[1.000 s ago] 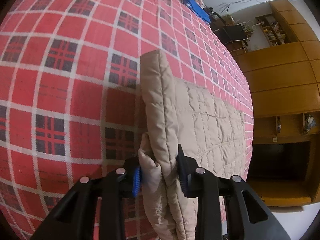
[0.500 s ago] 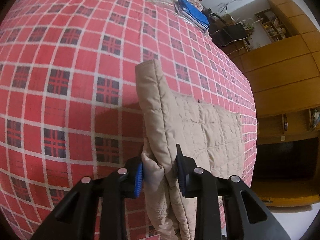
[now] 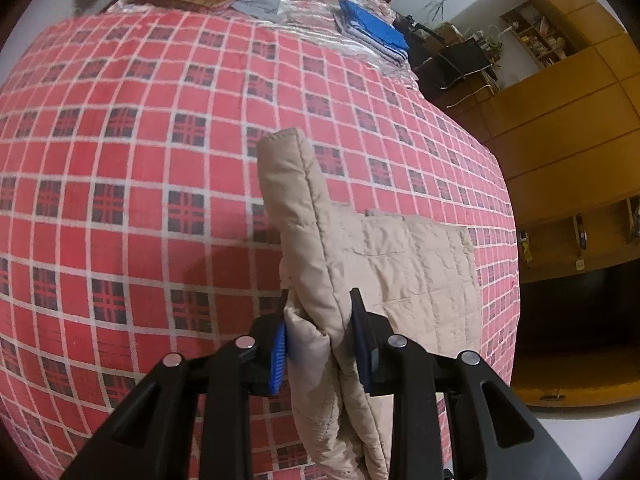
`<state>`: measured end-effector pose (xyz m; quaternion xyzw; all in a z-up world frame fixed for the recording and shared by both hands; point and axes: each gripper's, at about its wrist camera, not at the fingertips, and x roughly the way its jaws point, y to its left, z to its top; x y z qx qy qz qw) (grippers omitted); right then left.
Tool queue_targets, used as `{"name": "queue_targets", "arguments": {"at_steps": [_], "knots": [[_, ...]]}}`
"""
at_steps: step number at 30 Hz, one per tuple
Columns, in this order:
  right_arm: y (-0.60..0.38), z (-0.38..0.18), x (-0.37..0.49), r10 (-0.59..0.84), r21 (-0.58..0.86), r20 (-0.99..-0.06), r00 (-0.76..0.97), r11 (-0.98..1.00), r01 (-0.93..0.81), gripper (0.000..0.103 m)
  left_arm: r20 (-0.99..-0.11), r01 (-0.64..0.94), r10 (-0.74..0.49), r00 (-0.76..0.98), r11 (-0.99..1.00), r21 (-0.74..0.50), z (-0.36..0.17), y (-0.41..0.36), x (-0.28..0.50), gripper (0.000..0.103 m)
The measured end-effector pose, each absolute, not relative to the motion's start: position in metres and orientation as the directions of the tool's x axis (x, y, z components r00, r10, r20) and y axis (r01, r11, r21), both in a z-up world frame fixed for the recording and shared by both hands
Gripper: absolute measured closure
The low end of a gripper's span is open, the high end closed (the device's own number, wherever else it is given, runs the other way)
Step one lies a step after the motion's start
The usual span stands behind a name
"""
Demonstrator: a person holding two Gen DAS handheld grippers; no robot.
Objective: Fold large clothes
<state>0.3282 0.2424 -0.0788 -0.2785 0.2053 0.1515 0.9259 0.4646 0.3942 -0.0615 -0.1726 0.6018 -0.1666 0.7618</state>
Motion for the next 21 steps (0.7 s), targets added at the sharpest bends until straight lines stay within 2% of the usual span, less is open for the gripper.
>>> {"name": "queue_targets", "arguments": {"at_steps": [21], "knots": [[0.181,-0.052,0.329,0.152,-0.342,-0.402,0.903,0.89,-0.302,0.069,-0.885,0.139,-0.397,0.244,0.917,-0.373,-0.006,0.305,0.468,0.075]]}}
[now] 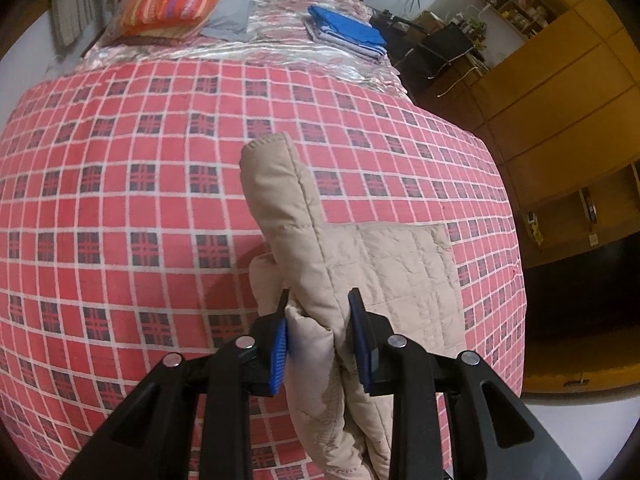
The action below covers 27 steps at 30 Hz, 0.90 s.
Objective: Fold large clothes
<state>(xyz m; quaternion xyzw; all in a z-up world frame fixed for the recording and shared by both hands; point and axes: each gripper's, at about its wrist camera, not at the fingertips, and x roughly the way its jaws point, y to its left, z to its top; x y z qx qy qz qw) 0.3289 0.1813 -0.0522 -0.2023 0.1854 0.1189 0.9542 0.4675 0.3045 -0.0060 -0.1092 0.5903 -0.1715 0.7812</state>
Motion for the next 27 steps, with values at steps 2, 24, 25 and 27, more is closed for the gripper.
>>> {"name": "queue_targets", "arguments": {"at_steps": [2,24,25,27], "knots": [[0.174,-0.05,0.329,0.149,-0.33,-0.4,0.904,0.897,-0.294,0.07,-0.885,0.151,-0.396,0.245,0.917,-0.368,-0.001,0.293,0.468,0.075],[0.089,-0.048,0.326,0.073,-0.249,-0.383,0.921,0.952,-0.179,0.07,-0.901,0.259,-0.366,0.233,0.916,-0.305,0.016,0.173,0.47,0.075],[0.084,-0.048,0.326,0.071,-0.242,-0.384,0.921,0.955,-0.174,0.07,-0.903,0.266,-0.363,0.231,0.916,-0.3,0.016,0.165,0.47,0.075],[0.075,-0.049,0.326,0.068,-0.225,-0.385,0.921,0.96,-0.165,0.07,-0.905,0.277,-0.361,0.228,0.915,-0.295,0.016,0.153,0.47,0.075]]}}
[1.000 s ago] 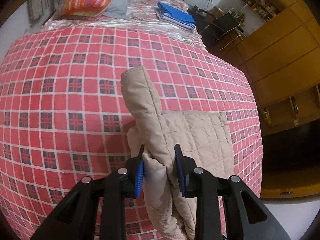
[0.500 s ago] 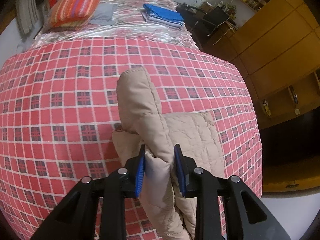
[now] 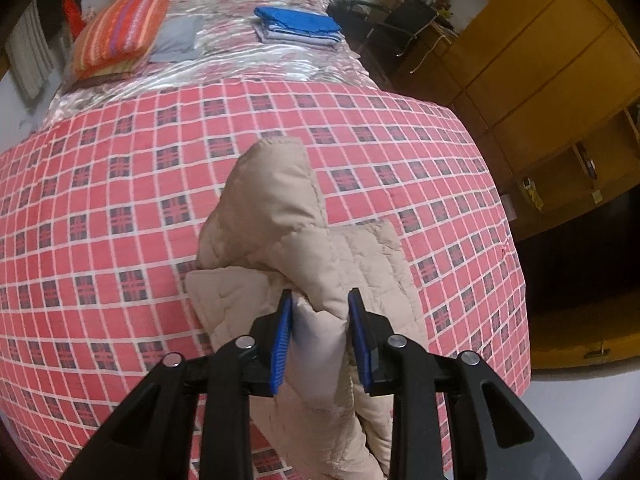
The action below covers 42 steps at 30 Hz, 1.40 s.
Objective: Fold large clothes
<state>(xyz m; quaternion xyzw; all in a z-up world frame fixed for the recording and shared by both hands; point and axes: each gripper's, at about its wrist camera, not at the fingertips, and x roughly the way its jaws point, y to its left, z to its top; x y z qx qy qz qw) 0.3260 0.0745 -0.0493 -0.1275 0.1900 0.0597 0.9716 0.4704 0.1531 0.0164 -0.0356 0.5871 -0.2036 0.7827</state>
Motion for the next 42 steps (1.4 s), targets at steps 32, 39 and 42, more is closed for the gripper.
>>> {"name": "queue_targets", "arguments": {"at_steps": [32,39,42], "knots": [[-0.058,-0.104,0.34,0.038,-0.016,-0.484,0.874,0.999,-0.052,0.07,-0.937,0.406,-0.322,0.133,0.881,-0.245,-0.061,-0.015,0.489,0.076],[-0.081,-0.129,0.343,0.054,0.045,-0.53,0.847,0.998,-0.036,0.07,-0.943,0.423,-0.32,0.088,0.869,-0.256,-0.102,-0.036,0.492,0.076],[-0.086,-0.134,0.343,0.073,0.074,-0.534,0.842,0.996,-0.039,0.07,-0.946,0.43,-0.313,0.077,0.867,-0.252,-0.112,-0.042,0.492,0.076]]}}
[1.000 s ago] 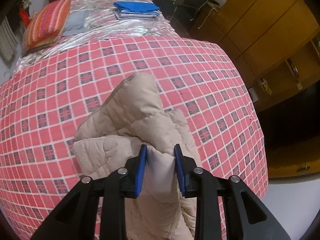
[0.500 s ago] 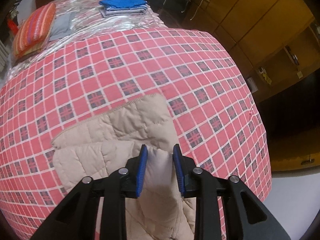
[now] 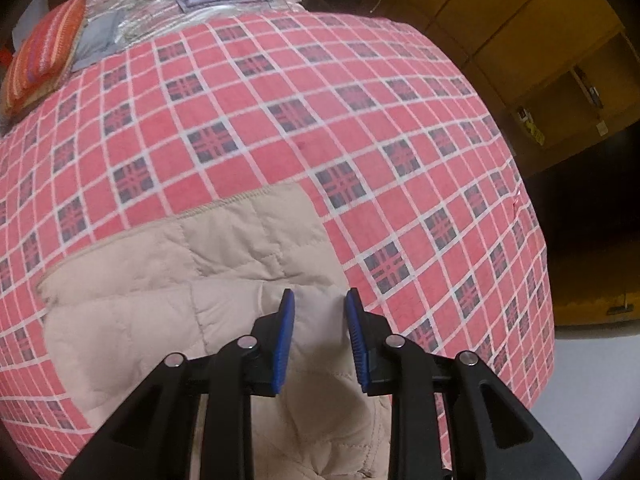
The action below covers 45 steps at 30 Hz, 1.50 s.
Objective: Fold large clothes
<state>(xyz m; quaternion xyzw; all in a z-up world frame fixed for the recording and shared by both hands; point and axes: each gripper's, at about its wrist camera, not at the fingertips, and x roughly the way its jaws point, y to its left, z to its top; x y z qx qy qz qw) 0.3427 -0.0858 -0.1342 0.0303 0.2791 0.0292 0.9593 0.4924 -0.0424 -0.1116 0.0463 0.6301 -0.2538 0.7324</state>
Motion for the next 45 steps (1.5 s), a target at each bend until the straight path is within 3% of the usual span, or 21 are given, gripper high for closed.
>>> {"name": "queue_targets", "arguments": {"at_steps": [7,14,17,19,21,24,26,31,38,45], "knots": [[-0.109,-0.146,0.346,0.166,0.218,-0.545,0.822,0.975,-0.052,0.069,-0.948,0.449,-0.307,0.083,0.861,-0.24,-0.123,-0.051,0.496,0.076],[-0.149,-0.169,0.358,0.354,0.498,-0.539,0.765,0.866,-0.049,0.063,-0.927,0.454,-0.363,0.092,0.844,-0.285,-0.133,-0.05,0.498,0.075],[-0.164,-0.178,0.36,0.449,0.621,-0.502,0.739,0.782,-0.053,0.063,-0.89,0.451,-0.429,0.155,0.832,-0.323,-0.116,-0.037,0.498,0.061],[-0.17,-0.182,0.363,0.502,0.68,-0.476,0.722,0.731,-0.06,0.063,-0.864,0.456,-0.471,0.178,0.818,-0.351,-0.1,-0.024,0.496,0.059],[-0.177,-0.185,0.368,0.573,0.738,-0.448,0.686,0.67,-0.078,0.061,-0.849,0.472,-0.487,0.205,0.809,-0.35,-0.087,-0.012,0.489,0.05],[-0.188,-0.187,0.375,0.677,0.819,-0.386,0.627,0.564,-0.105,0.055,-0.813,0.521,-0.515,0.271,0.789,-0.326,-0.067,0.017,0.465,0.037],[-0.196,-0.185,0.384,0.769,0.883,-0.316,0.555,0.453,-0.123,0.041,-0.79,0.54,-0.533,0.303,0.779,-0.319,-0.061,0.039,0.45,0.035],[-0.213,-0.171,0.421,0.847,0.924,-0.273,0.456,0.362,-0.12,0.024,-0.698,0.583,-0.639,0.322,0.715,-0.386,-0.06,0.098,0.401,0.035],[-0.221,-0.166,0.494,0.875,0.929,-0.316,0.366,0.365,-0.069,0.024,-0.611,0.609,-0.758,0.226,0.6,-0.519,-0.075,0.12,0.349,0.034],[-0.217,-0.181,0.552,0.866,0.916,-0.379,0.326,0.4,0.003,0.028,-0.626,0.629,-0.766,0.15,0.562,-0.537,-0.102,0.102,0.325,0.034]]}}
